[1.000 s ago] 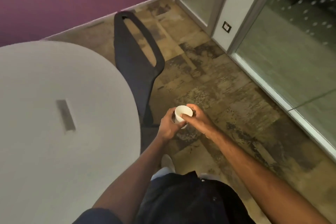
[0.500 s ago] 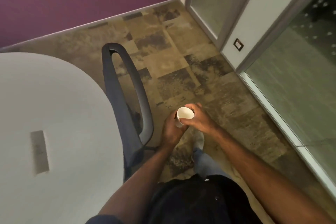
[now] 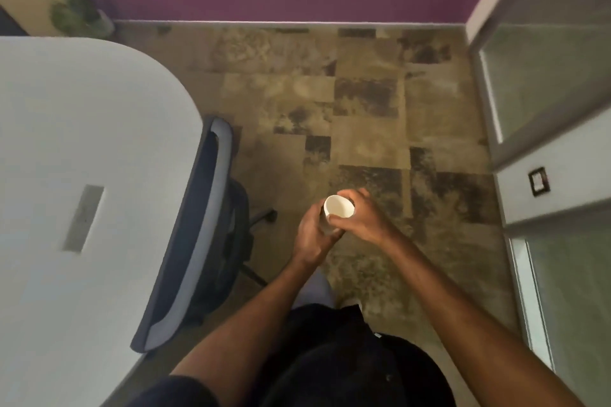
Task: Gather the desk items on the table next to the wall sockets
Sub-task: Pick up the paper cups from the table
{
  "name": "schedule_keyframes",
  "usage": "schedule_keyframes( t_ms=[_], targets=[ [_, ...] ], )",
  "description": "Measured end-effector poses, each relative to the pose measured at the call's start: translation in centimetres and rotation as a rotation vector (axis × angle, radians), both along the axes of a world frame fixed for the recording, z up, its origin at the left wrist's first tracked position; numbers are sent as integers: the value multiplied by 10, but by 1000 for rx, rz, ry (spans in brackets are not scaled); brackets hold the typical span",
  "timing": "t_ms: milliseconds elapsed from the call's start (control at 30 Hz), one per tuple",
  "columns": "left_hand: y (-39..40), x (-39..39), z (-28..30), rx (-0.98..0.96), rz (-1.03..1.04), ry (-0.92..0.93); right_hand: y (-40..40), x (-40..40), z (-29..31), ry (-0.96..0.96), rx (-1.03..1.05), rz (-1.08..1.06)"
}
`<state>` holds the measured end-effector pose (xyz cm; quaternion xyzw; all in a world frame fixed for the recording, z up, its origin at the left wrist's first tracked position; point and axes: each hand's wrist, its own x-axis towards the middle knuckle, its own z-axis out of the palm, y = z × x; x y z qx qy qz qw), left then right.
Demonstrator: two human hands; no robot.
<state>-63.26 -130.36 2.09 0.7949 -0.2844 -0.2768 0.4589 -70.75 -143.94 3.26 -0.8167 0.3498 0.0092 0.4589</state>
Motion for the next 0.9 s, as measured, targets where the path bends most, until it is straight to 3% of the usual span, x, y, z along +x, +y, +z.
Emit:
schedule_keyframes(
  t_ms=[433, 633, 900],
  targets=[
    [-125, 114, -9, -23, 300, -61, -137, 151, -5, 15, -28, 283],
    [-184, 189, -13, 60, 301, -89, -206, 232, -1, 67, -86, 412],
    [-195, 297, -18, 31, 642, -81, -215, 392, 12, 10, -139, 729]
  ],
)
